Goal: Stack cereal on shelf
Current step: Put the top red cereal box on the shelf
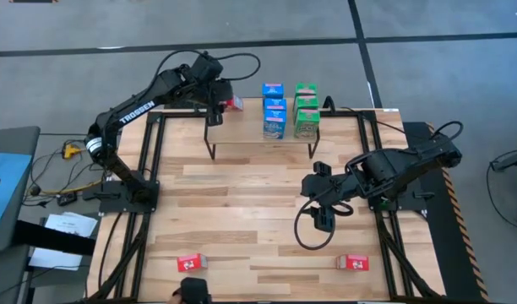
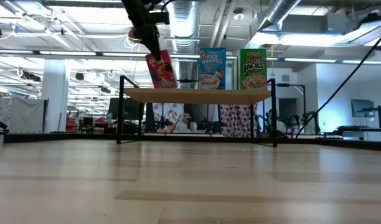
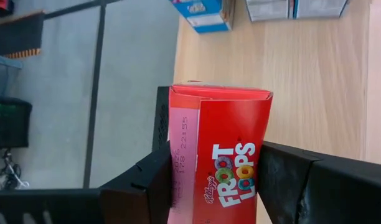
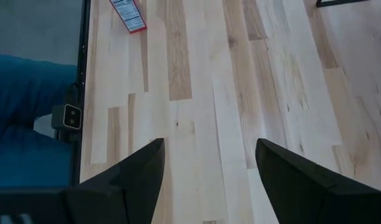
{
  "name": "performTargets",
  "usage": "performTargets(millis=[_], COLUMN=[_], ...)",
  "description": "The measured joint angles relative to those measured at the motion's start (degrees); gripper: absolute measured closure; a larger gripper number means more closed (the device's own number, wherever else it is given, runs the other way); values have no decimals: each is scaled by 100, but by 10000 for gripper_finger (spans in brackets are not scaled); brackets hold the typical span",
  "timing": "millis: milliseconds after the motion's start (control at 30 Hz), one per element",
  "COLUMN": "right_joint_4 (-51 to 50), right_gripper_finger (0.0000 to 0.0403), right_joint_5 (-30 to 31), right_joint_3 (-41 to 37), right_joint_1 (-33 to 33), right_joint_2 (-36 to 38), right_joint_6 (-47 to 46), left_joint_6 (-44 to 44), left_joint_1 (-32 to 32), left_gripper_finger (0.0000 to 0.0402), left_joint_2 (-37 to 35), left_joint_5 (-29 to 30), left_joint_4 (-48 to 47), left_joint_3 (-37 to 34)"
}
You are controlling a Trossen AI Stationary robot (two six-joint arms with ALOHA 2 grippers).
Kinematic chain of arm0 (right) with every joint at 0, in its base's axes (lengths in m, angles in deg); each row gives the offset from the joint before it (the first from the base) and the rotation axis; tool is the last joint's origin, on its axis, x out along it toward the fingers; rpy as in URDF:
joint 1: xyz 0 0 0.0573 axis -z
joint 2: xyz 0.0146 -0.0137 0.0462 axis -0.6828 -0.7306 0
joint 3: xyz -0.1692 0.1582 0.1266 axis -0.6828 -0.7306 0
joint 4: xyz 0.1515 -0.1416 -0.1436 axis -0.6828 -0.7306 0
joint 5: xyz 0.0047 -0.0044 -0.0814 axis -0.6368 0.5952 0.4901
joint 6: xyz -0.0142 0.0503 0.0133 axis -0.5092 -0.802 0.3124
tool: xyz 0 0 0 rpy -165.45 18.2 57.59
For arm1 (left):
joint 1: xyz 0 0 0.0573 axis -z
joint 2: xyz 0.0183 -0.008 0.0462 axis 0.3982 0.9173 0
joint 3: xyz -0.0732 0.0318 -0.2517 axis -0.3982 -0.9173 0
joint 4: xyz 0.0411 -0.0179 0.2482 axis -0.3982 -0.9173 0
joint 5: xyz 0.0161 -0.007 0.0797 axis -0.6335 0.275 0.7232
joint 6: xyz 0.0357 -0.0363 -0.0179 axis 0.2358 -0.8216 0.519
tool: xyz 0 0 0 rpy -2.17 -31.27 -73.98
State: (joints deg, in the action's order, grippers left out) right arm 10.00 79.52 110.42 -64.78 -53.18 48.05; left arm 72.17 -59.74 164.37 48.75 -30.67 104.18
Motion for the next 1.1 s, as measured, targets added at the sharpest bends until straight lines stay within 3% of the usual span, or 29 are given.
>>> performTargets(millis=[1100], right_joint_4=[10], right_gripper_finger=[126], right_joint_5=[-11], right_joint_3=[0], right_joint_1=[0], right_joint_2=[0], right_joint_6=[-2], left_joint_6=[-82], left_joint_1=[-17], left_gripper_finger=[227], left_joint_2=[-2], left_joint_5=[37], left_joint_4=[-32], left_joint_3=[0])
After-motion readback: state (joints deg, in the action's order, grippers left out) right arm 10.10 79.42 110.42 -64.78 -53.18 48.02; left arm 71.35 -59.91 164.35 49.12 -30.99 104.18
